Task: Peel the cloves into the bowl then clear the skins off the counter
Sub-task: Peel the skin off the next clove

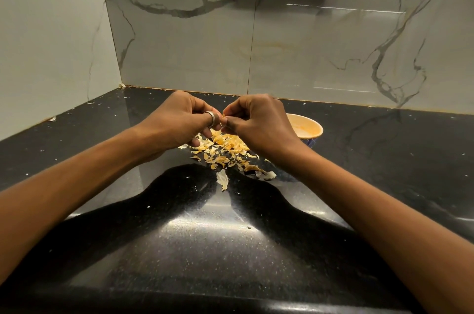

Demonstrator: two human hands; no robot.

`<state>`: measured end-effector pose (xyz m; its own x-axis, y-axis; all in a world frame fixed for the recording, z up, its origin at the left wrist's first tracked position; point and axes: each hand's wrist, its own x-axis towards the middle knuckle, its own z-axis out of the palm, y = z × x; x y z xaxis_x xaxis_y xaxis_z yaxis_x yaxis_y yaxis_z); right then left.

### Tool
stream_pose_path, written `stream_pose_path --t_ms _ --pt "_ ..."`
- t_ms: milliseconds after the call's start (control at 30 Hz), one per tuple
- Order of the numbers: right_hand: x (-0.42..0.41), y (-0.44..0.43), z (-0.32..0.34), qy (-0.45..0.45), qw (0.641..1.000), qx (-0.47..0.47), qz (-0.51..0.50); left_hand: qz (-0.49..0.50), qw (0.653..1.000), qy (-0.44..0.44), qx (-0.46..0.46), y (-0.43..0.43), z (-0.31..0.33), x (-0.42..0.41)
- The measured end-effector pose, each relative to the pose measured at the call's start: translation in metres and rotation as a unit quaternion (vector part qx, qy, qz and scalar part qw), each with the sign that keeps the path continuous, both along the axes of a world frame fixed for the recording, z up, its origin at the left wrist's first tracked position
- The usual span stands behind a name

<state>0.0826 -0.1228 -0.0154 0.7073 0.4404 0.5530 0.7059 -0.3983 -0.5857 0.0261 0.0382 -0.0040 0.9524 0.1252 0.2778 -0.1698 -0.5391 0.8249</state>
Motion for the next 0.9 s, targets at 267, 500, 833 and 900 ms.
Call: stream_pose_path --t_ms 267,500,833,900 --pt "-0.0034 -0.0004 0.0005 0.003 1.0 -0.007 0.005 -0.004 1.0 -0.002 0.028 0.001 -0.0007 -0.0014" --pt "-0.0045 0.0003 0.0004 0.0 1.0 -0.013 0.003 -0.003 0.999 -0.004 0.034 -0.0001 -0.0004 -0.0015" --pt "-0.0077 -0.0017 0.0044 0.114 0.992 0.034 0.033 -0.009 1.0 0.015 -0.014 0.0016 0.0009 -0.0004" --pt "-0.0084 -0.0019 0.0053 0.162 0.984 0.062 0.045 -0.012 1.0 0.017 -0.023 0.0019 0.0009 0.0001"
